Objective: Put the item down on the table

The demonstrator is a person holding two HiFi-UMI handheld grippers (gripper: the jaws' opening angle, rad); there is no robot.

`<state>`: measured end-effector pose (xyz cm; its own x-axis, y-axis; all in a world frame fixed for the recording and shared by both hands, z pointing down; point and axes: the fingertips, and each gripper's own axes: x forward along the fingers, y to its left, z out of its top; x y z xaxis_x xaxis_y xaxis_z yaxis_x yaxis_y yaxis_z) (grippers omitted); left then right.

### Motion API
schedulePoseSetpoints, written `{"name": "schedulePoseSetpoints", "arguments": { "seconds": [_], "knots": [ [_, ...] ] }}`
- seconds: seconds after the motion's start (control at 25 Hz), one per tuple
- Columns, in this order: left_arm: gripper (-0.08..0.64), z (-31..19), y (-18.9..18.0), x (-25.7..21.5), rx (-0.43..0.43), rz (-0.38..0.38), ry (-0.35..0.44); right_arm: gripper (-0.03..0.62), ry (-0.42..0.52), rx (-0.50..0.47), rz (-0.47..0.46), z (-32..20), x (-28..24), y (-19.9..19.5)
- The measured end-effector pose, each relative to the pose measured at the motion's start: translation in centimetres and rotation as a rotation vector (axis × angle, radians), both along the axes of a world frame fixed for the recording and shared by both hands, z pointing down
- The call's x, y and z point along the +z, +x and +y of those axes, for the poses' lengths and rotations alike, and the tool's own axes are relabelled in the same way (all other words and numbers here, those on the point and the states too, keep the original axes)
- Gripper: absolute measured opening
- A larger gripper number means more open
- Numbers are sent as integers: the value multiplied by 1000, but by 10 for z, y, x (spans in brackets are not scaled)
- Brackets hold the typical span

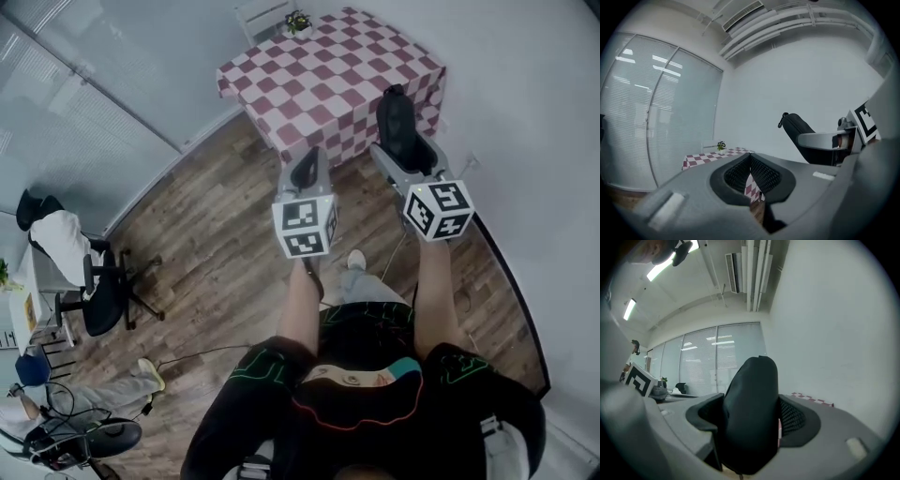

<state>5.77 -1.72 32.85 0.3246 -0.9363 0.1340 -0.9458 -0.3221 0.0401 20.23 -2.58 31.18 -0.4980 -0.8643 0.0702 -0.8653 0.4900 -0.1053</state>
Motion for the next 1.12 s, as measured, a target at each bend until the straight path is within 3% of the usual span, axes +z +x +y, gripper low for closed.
{"name": "schedulePoseSetpoints", "arguments": {
  "seconds": [0.36, 0.6, 0.92, 1.12],
  "knots": [
    [9, -96, -5, 15, 1, -23, -37, 359, -20, -9, -50, -106, 15, -5],
    [9, -133, 0, -2, -49, 11, 10, 359, -17, -15, -66, -160, 11, 5],
    [9, -166, -56, 4, -113, 42, -23, 359, -27, -106, -8, -199, 11, -69],
    [9, -211, -71, 27, -102, 58, -60, 359, -56, -50, 33, -240, 33, -78]
  ]
}}
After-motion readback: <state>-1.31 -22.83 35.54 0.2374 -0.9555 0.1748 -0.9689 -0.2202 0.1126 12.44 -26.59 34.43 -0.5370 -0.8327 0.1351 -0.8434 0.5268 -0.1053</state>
